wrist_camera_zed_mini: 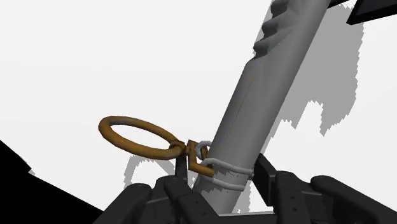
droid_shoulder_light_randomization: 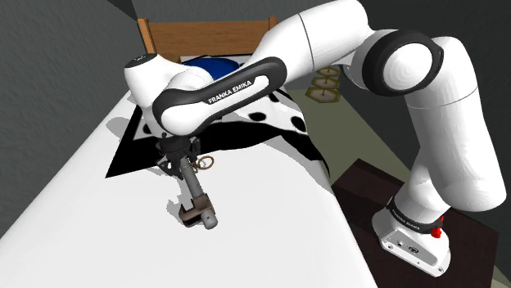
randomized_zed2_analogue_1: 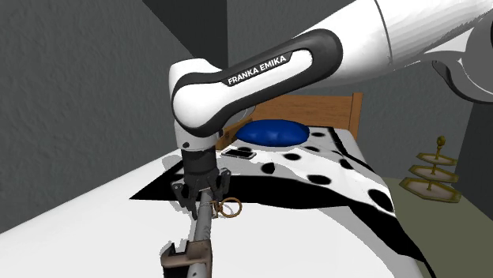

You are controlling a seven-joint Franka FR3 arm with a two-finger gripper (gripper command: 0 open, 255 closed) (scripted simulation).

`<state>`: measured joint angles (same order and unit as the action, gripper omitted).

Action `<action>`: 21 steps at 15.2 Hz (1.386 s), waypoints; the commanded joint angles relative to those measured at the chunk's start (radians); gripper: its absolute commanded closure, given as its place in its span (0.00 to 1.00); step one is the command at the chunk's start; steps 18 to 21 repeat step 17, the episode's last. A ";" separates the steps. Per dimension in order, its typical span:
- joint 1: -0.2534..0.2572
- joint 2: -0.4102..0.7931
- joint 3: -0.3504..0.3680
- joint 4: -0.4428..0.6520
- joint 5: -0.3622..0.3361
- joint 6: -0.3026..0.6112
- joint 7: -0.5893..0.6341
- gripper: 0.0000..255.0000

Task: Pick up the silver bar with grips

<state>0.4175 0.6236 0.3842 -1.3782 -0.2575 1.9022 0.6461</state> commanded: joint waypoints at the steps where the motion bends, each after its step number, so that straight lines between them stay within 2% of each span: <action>1: 0.000 -0.003 0.001 0.006 0.002 -0.011 -0.002 1.00; 15: 0.012 -0.035 0.011 0.146 0.019 -0.179 -0.020 1.00; 21: 0.012 -0.035 0.011 0.148 0.019 -0.181 -0.020 1.00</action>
